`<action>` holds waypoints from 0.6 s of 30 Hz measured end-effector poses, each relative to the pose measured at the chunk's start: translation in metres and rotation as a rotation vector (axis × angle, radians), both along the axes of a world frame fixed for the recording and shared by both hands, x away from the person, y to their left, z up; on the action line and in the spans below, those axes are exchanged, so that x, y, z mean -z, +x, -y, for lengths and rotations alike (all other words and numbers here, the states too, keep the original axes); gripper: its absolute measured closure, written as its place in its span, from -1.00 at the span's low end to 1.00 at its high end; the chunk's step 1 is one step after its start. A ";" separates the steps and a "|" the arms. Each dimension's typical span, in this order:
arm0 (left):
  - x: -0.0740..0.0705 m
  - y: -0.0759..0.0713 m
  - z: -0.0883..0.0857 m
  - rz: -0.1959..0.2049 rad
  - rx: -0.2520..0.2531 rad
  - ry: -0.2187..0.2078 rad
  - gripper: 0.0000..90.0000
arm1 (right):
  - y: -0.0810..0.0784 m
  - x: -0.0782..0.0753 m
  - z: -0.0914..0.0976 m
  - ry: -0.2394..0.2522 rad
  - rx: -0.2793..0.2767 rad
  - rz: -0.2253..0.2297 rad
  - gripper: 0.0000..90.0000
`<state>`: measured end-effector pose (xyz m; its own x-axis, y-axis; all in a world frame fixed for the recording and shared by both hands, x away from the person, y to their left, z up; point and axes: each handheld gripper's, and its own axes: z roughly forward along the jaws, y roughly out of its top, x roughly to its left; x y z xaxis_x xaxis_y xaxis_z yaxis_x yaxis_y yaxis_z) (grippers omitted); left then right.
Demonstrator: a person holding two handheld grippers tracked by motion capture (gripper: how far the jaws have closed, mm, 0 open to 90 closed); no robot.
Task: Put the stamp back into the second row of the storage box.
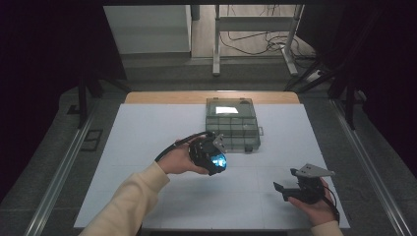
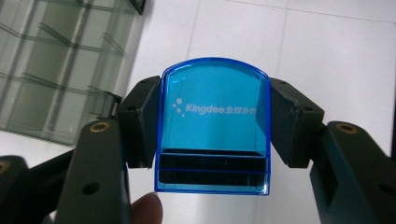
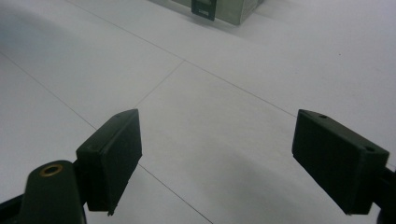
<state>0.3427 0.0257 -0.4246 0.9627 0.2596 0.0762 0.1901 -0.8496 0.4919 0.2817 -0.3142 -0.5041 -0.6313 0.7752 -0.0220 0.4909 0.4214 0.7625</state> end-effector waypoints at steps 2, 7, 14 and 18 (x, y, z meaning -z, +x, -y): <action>-0.001 0.004 0.000 0.004 -0.009 0.003 -0.08 | 0.001 0.001 0.000 -0.005 0.000 -0.004 -0.64; -0.004 0.010 0.000 0.010 -0.015 -0.002 -0.08 | 0.001 0.001 -0.001 -0.002 0.002 -0.005 -0.64; -0.003 0.025 0.003 0.000 -0.020 0.001 -0.08 | 0.001 -0.001 -0.002 0.005 -0.003 -0.001 -0.64; -0.001 0.038 0.007 0.004 -0.031 0.013 -0.08 | 0.001 0.001 -0.001 0.001 -0.008 -0.004 -0.64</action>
